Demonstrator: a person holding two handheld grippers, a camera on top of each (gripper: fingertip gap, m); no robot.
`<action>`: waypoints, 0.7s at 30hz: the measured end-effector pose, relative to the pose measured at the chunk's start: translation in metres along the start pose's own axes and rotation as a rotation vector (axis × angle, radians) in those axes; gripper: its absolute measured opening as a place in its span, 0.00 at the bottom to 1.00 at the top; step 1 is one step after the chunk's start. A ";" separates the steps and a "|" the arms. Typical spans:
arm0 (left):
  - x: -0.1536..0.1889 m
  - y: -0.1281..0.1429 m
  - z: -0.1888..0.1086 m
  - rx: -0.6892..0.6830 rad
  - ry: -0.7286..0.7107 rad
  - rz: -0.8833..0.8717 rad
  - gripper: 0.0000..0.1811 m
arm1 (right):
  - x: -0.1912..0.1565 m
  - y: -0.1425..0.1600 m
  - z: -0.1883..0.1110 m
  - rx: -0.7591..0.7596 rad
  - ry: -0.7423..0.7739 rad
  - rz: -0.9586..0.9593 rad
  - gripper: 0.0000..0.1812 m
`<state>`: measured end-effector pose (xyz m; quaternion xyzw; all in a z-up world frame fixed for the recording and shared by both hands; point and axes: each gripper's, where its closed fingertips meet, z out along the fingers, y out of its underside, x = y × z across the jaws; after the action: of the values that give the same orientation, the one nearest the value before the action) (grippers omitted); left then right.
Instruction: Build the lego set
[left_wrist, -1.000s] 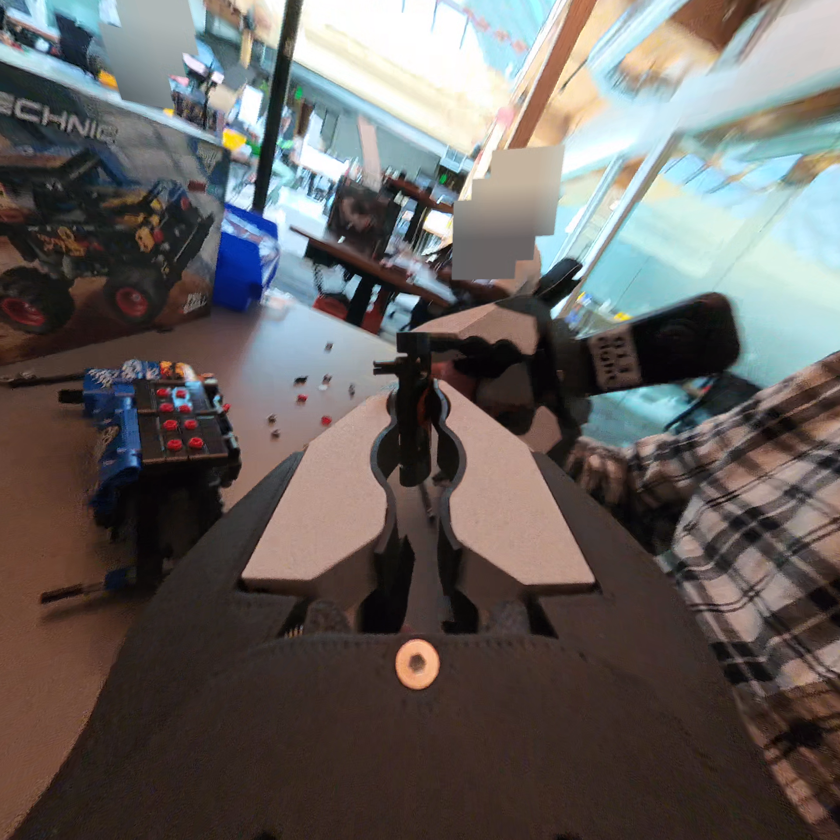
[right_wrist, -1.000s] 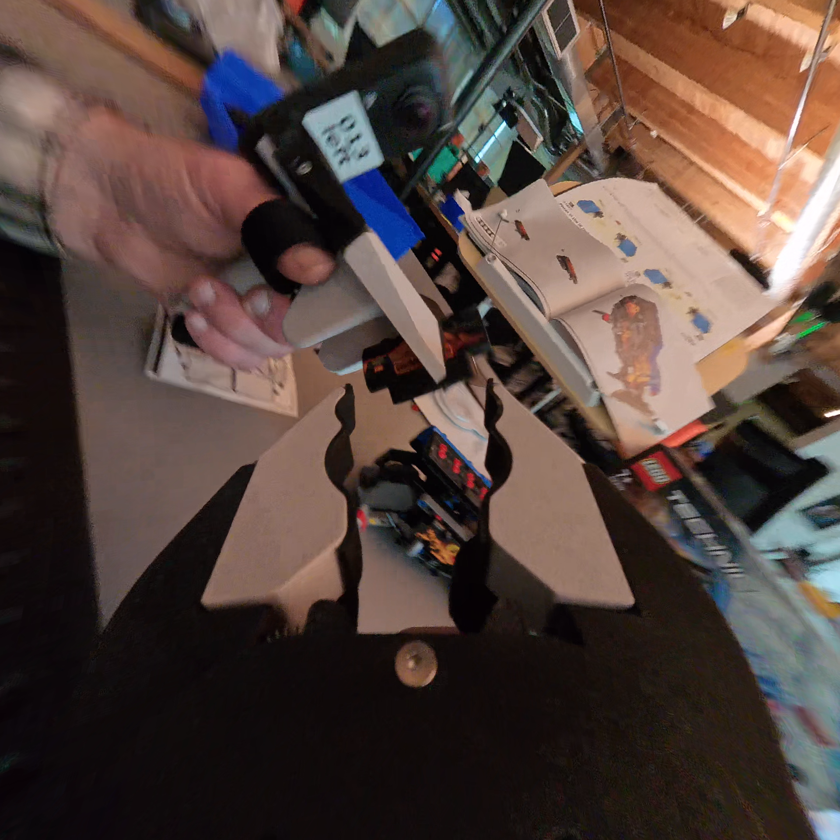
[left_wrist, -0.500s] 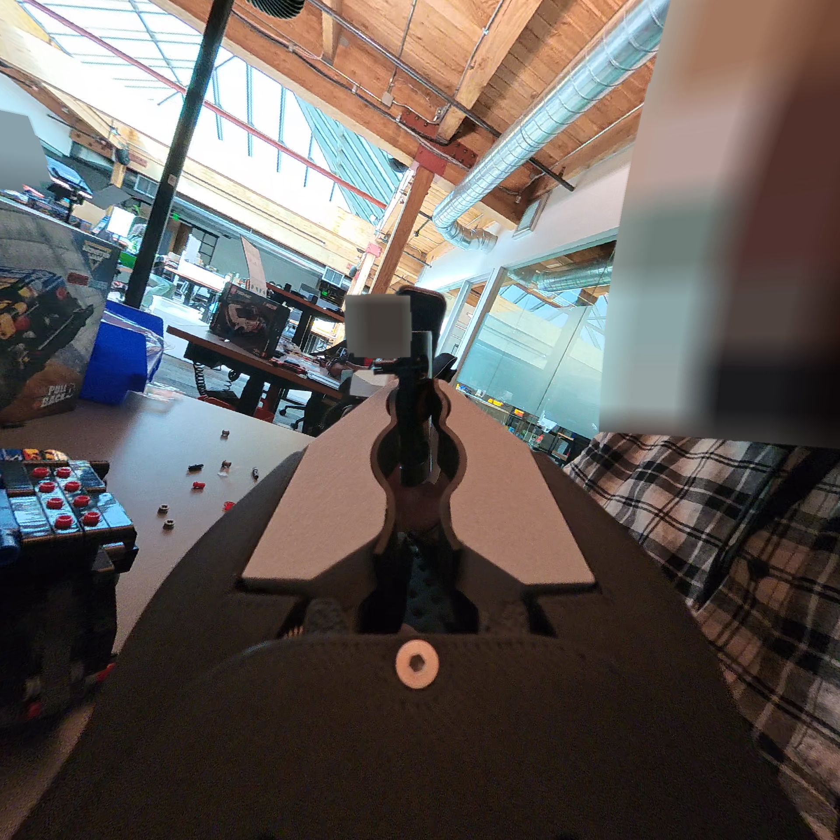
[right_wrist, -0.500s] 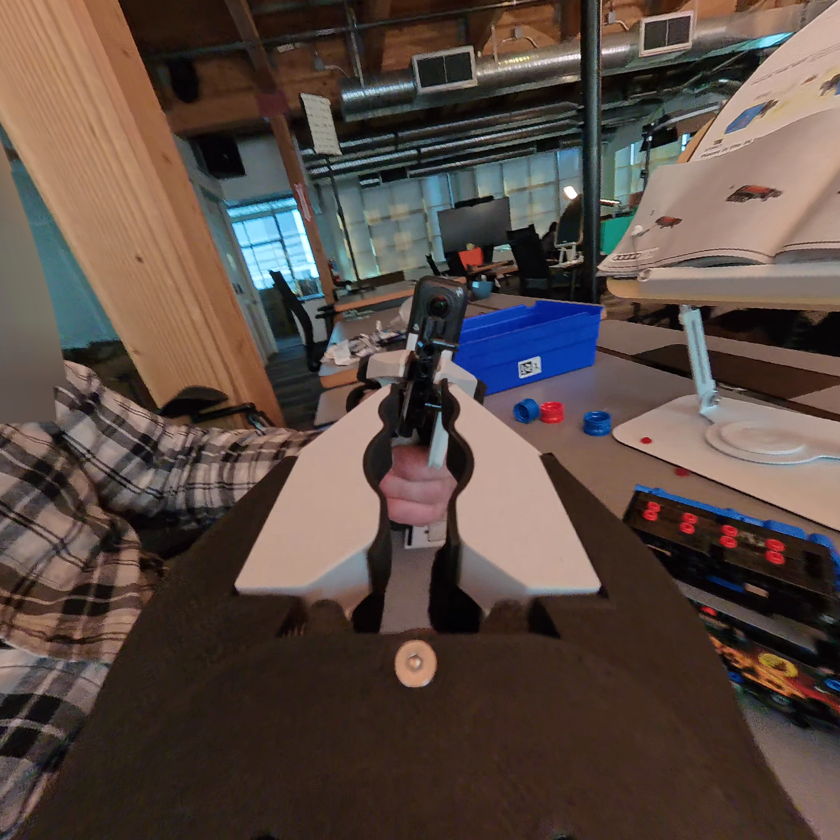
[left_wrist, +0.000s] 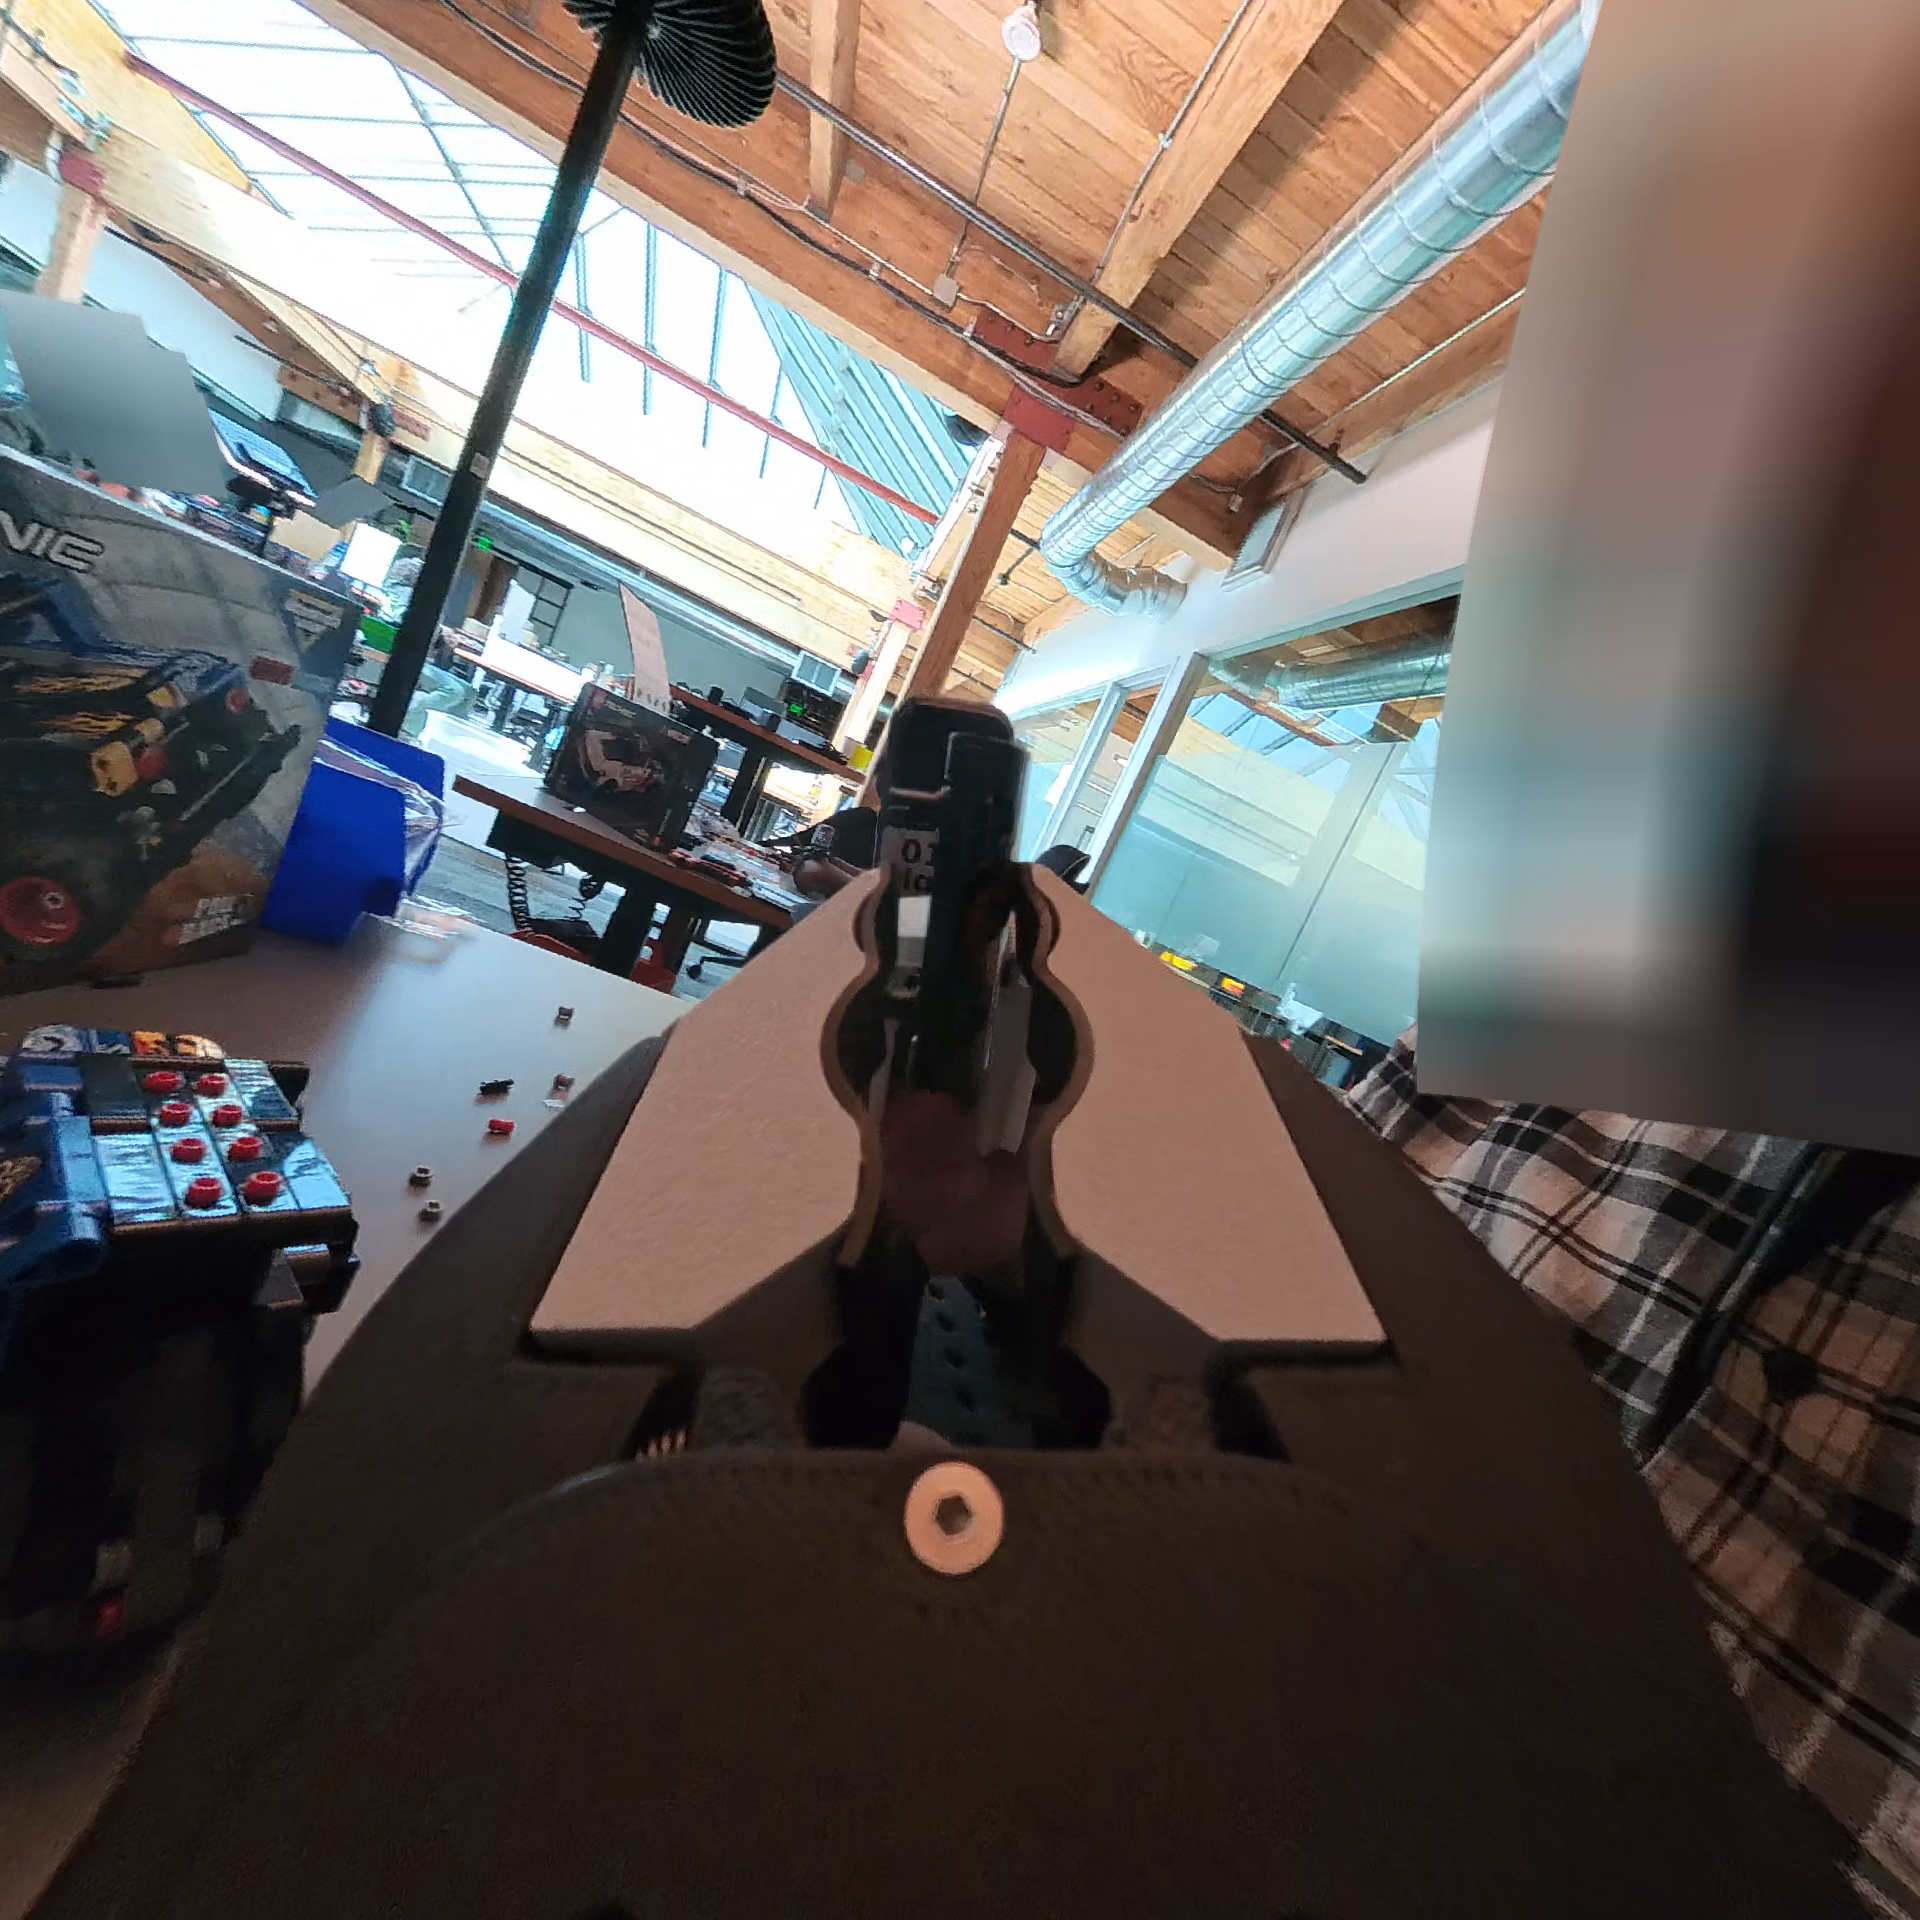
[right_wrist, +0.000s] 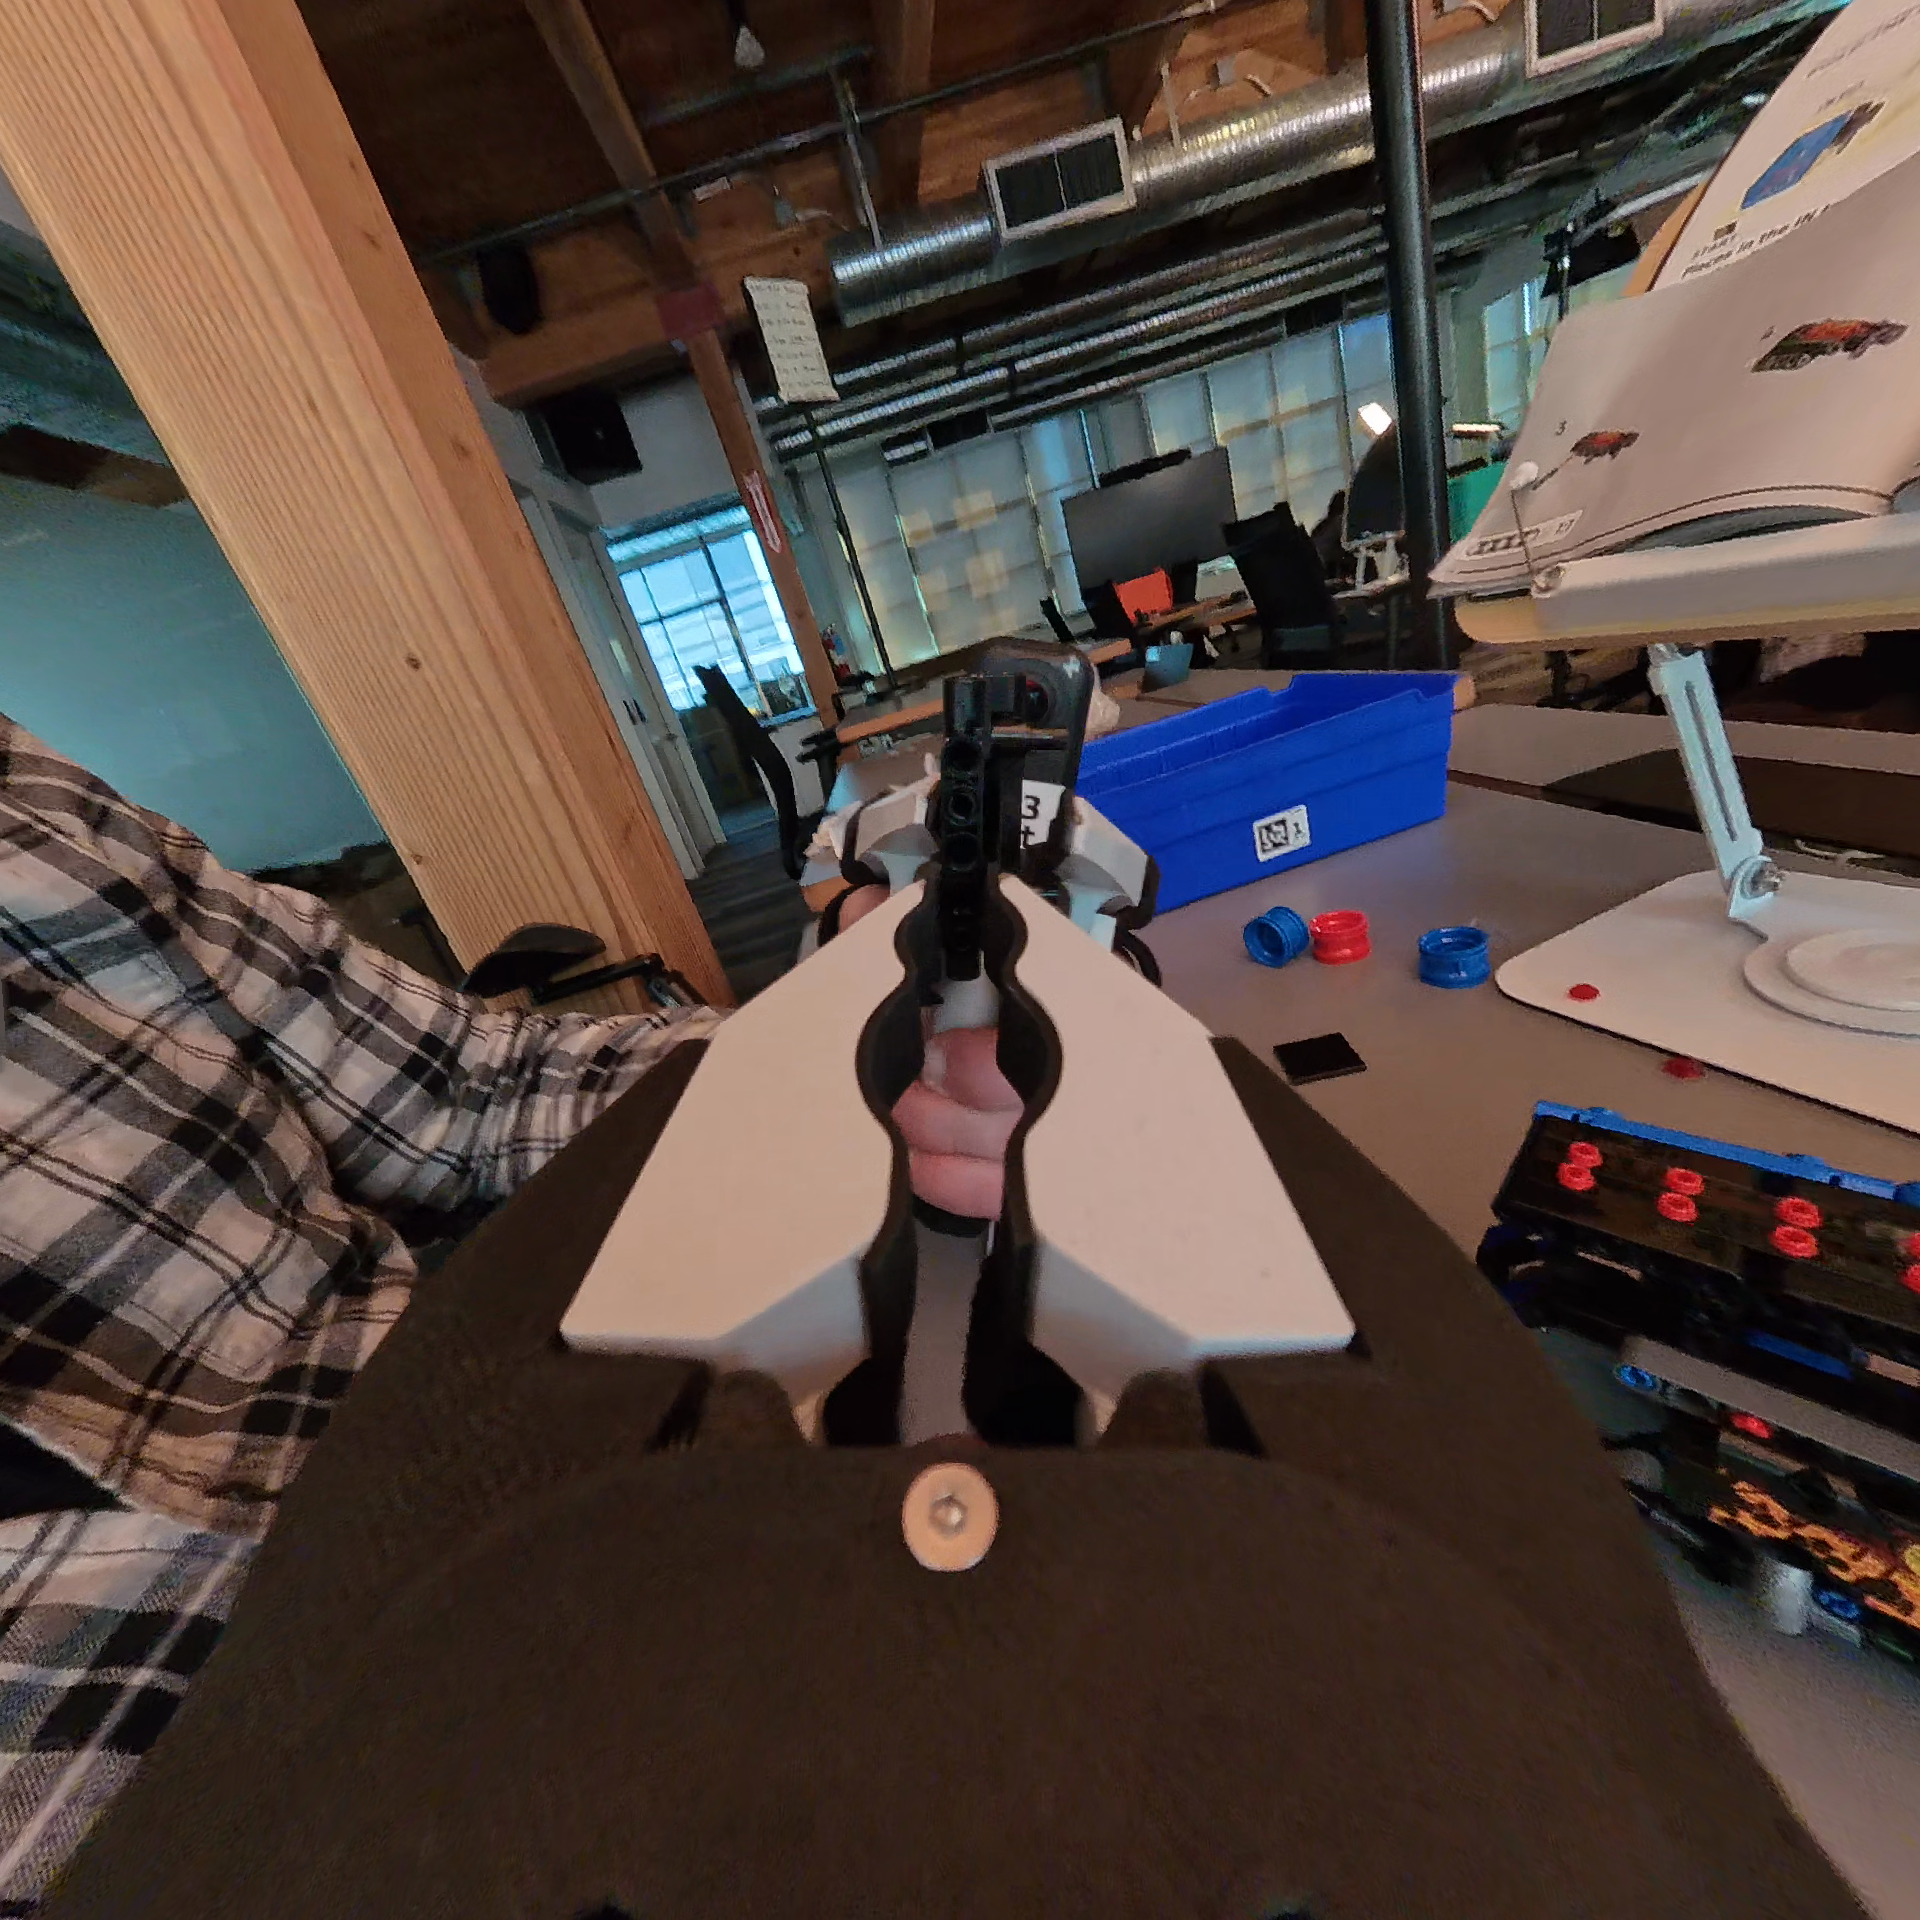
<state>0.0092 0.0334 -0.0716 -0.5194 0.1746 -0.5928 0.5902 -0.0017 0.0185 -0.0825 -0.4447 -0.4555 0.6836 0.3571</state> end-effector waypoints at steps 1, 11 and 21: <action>0.000 -0.002 -0.002 0.007 -0.001 0.002 0.12 | -0.001 -0.002 -0.001 0.013 -0.013 0.016 0.03; 0.007 0.001 -0.002 -0.047 0.026 0.030 0.04 | 0.000 -0.009 -0.005 0.037 -0.025 0.009 0.05; 0.022 0.001 -0.003 -0.066 0.099 0.057 0.04 | -0.014 -0.009 -0.002 0.001 -0.087 -0.012 0.04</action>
<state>0.0124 0.0119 -0.0649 -0.5036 0.2378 -0.5947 0.5799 0.0056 0.0095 -0.0705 -0.4114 -0.4729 0.7004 0.3413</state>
